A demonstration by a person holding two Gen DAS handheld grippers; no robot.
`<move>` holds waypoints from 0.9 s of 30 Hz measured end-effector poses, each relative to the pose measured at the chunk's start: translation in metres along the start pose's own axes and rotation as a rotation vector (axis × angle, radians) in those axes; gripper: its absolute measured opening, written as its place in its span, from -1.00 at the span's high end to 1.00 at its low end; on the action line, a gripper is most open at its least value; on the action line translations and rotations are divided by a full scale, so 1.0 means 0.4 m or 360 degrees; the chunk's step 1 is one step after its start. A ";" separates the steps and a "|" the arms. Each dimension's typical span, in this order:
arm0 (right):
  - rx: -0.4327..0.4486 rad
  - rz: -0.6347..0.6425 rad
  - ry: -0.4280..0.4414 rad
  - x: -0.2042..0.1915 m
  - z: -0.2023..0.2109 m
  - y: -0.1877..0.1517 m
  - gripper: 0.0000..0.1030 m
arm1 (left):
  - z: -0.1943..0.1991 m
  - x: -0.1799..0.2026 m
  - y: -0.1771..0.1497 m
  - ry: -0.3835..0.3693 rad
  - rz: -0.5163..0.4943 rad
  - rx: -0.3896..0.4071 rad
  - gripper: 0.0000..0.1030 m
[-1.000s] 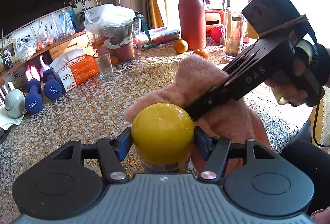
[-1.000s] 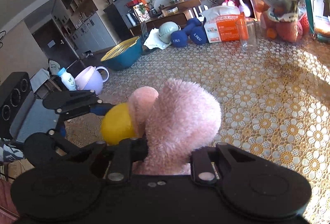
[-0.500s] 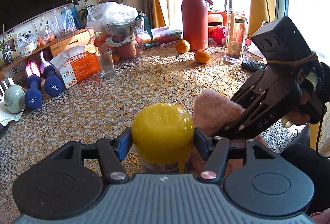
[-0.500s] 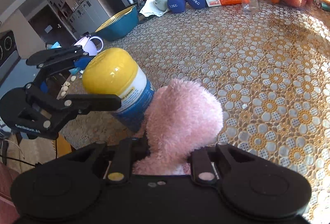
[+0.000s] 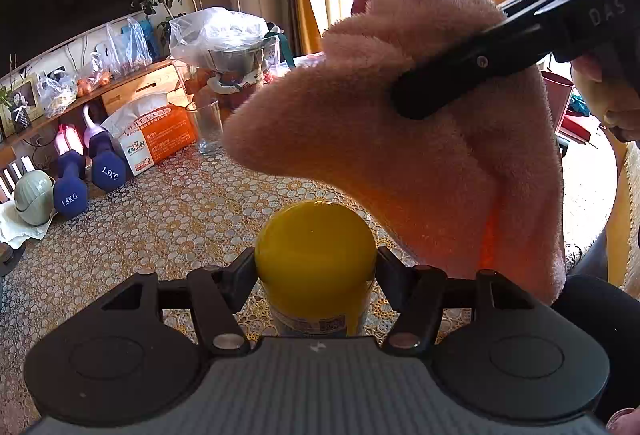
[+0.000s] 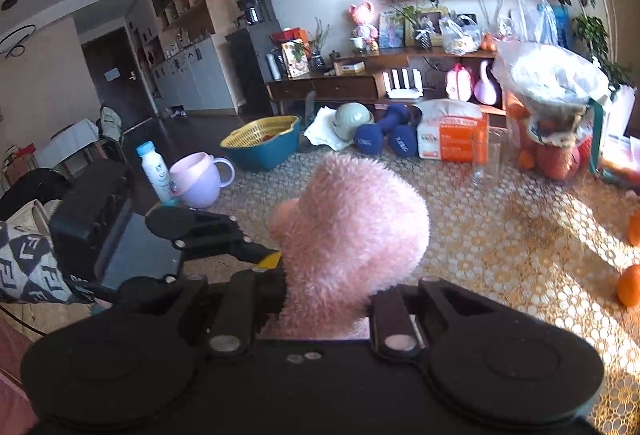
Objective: Clean container
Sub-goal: 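Rub the towel over the jar's lid and shoulder with the right tool, then wipe the jar's lid once more with the towel in the right tool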
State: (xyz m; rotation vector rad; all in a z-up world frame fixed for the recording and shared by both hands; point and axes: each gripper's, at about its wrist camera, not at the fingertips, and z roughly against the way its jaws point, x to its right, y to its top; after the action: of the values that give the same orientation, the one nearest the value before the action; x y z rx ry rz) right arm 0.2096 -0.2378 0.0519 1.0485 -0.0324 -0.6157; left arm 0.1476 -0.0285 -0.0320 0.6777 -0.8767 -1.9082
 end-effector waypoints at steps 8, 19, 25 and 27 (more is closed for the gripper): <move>-0.0157 0.0156 0.0062 -0.062 -0.107 0.001 0.65 | -0.001 0.012 0.001 0.0012 -0.0032 0.0006 -0.21; -0.0170 -0.0028 -0.0022 0.049 -0.135 -0.002 0.64 | -0.004 0.010 0.004 0.0005 -0.0016 0.0014 -0.21; -0.0181 -0.0215 0.0031 0.119 -0.162 -0.020 0.65 | -0.004 0.009 0.004 -0.0004 -0.0018 0.0016 -0.21; -0.0213 -0.0246 0.0032 0.133 -0.177 -0.032 0.65 | -0.004 0.010 0.004 -0.0004 -0.0022 0.0019 -0.21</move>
State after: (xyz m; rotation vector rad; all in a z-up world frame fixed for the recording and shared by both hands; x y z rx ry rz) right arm 0.2699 -0.2116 -0.0090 0.9329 0.1070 -0.7372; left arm 0.1476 -0.0332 -0.0319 0.6901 -0.8876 -1.9182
